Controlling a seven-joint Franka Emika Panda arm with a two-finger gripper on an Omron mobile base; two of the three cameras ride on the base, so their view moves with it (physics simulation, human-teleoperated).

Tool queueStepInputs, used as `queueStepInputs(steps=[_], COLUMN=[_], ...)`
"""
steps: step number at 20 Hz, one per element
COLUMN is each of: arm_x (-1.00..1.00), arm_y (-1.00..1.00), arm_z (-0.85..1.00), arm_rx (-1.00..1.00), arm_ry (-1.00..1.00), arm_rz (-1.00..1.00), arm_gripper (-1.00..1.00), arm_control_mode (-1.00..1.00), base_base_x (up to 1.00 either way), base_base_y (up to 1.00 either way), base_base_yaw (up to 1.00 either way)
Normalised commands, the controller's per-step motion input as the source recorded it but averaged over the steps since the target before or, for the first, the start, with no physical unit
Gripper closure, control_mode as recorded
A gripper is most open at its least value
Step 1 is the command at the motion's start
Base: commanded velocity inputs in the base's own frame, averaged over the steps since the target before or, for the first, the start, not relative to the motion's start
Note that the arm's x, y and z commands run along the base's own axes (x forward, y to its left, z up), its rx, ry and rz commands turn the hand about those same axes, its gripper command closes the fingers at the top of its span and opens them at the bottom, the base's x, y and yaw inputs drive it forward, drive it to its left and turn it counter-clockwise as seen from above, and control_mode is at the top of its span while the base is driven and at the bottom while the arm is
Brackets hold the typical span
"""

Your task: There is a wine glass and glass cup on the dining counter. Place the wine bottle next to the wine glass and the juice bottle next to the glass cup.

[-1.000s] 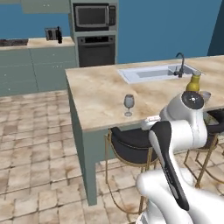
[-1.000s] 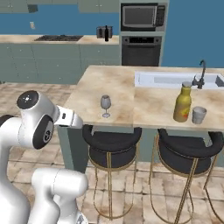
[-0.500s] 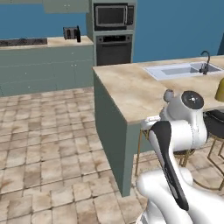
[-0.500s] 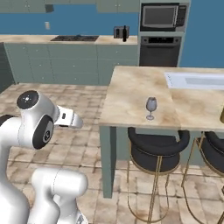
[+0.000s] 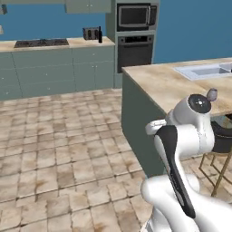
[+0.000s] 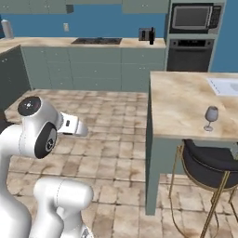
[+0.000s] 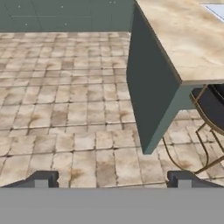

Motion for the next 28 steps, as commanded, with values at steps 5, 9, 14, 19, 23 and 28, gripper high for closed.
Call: queueStepInputs(steps=[5, 9, 14, 19, 23, 28], arm_x=[0.00, 0.00, 0.00, 0.00, 0.00, 0.00], arm_y=[0.00, 0.00, 0.00, 0.00, 0.00, 0.00], arm_z=[0.00, 0.00, 0.00, 0.00, 0.00, 0.00], arm_rx=[0.00, 0.00, 0.00, 0.00, 0.00, 0.00], arm_ry=[0.00, 0.00, 0.00, 0.00, 0.00, 0.00], arm_rz=[0.00, 0.00, 0.00, 0.00, 0.00, 0.00], arm_gripper=[-1.00, -1.00, -1.00, -1.00, -1.00, -1.00], arm_control_mode=[1.00, 1.00, 1.00, 1.00, 1.00, 1.00], base_base_x=[0.58, 0.78, 0.80, 0.81, 0.82, 0.84], base_base_y=[0.67, 0.41, 0.30, 0.30, 0.26, 0.24], base_base_yaw=[0.00, -0.03, 0.00, 0.00, 0.00, 0.00])
